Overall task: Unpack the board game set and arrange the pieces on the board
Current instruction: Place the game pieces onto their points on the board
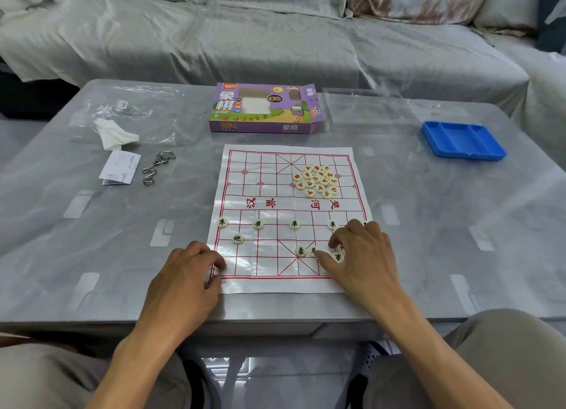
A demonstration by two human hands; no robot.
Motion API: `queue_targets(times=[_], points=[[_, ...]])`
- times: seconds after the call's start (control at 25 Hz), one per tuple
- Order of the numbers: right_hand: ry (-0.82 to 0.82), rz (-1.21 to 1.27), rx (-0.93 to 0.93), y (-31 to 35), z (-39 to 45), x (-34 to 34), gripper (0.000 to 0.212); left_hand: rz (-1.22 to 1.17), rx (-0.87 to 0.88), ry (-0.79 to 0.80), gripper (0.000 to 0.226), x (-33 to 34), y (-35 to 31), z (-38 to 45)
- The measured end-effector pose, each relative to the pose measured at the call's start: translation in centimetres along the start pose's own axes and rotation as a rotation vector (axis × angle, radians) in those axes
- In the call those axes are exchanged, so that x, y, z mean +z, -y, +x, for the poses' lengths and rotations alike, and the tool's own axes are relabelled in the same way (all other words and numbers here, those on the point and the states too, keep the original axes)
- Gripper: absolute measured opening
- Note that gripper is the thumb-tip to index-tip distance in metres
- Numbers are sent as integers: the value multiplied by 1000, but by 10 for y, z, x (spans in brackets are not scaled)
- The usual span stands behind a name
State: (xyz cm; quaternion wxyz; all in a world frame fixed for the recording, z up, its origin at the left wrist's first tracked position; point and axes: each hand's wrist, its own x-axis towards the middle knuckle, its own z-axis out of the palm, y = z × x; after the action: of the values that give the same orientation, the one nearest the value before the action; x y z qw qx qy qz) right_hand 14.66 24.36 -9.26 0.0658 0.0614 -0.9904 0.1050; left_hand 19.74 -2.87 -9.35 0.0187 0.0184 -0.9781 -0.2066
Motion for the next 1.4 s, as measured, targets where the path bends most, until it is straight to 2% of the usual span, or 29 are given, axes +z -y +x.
queue_targets(times=[0.12, 0.24, 0.44, 0.6, 0.76, 0.96, 1.4], points=[[44, -20, 8, 2, 0, 0, 31, -4, 2, -1, 11, 0, 0, 0], [42, 45, -7, 3, 0, 2, 27, 0, 0, 5, 11, 0, -1, 0], [30, 8, 30, 2, -1, 0, 30, 7, -4, 5, 11, 0, -1, 0], [61, 89, -14, 1, 0, 0, 26, 3, -3, 1, 11, -1, -1, 0], [19, 95, 9, -5, -4, -10, 23, 3, -7, 1, 14, -1, -1, -1], [135, 44, -23, -5, -14, -14, 22, 6, -8, 10, 15, -1, -1, -1], [168, 98, -78, -6, -13, -13, 20, 6, -3, 2, 13, 0, -1, 0]])
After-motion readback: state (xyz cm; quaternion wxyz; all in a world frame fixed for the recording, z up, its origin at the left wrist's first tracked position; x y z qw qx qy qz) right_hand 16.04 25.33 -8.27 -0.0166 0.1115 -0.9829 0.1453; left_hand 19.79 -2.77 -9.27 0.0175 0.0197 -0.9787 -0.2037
